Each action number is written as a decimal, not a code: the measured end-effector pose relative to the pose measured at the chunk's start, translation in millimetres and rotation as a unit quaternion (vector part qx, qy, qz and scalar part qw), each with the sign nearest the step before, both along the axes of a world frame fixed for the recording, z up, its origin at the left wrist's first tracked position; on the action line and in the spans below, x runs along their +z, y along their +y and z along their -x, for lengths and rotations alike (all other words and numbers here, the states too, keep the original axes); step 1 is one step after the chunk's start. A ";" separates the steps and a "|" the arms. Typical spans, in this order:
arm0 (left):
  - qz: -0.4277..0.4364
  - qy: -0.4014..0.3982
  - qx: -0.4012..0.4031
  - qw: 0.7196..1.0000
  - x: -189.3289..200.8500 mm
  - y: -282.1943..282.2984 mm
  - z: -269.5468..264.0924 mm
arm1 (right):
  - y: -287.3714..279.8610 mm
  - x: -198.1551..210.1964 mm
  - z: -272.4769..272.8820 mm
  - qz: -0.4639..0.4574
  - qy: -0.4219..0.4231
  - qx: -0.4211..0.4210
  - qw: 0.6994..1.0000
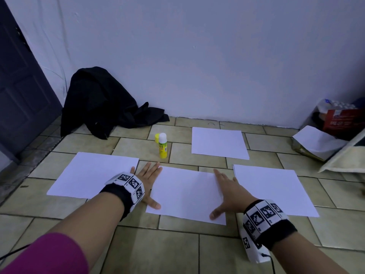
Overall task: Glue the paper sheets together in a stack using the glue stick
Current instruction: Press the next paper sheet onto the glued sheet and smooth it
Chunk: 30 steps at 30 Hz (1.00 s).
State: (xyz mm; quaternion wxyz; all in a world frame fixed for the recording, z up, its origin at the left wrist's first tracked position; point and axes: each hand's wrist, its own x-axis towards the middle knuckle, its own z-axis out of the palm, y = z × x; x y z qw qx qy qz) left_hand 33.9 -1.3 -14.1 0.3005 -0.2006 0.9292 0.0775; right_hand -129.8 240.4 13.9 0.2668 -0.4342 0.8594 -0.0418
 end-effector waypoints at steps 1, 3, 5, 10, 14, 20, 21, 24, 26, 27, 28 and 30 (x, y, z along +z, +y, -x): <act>0.004 -0.002 -0.001 1.000 -0.5 0.4 -0.3 | -0.2 1.8 -1.9 0.008 0.002 0.001 1.000; 0.011 -0.004 -0.003 1.000 -0.1 1.5 -1.1 | 0.9 0.5 -3.4 0.023 0.003 -0.001 1.000; 0.016 -0.007 -0.009 1.000 0.2 1.9 -2.4 | 3.5 -1.1 -5.2 0.047 -0.024 -0.019 0.998; 0.013 -0.020 -0.013 1.000 2.9 1.5 -3.6 | 14.8 -1.8 -6.9 0.267 -0.217 -0.163 0.924; 0.018 -0.029 -0.013 0.999 4.6 3.7 -4.8 | 22.9 -8.4 -17.0 0.315 -0.263 -0.237 0.881; 0.031 -0.026 -0.010 0.999 1.5 3.8 -3.3 | 19.1 -7.3 -32.8 0.285 -0.271 -0.209 0.895; 0.037 -0.029 -0.008 0.999 0.3 4.7 -2.7 | 19.5 -5.9 -30.6 0.281 -0.245 -0.204 0.905; 0.056 -0.041 -0.005 0.998 0.4 8.1 -1.6 | 25.4 3.8 -17.6 0.289 -0.178 -0.195 0.920; 0.050 -0.051 -0.007 0.997 3.4 8.7 -0.4 | 32.5 15.8 -3.5 0.320 -0.157 -0.198 0.913; 0.046 -0.055 -0.007 0.997 4.6 8.7 0.0 | 36.1 22.4 4.7 0.338 -0.147 -0.203 0.907; 0.046 -0.056 -0.008 0.997 5.3 8.5 0.2 | 39.1 28.7 13.7 0.356 -0.136 -0.212 0.900; 0.050 -0.057 -0.009 0.997 4.8 8.1 0.3 | 41.7 40.1 33.6 0.387 -0.124 -0.233 0.883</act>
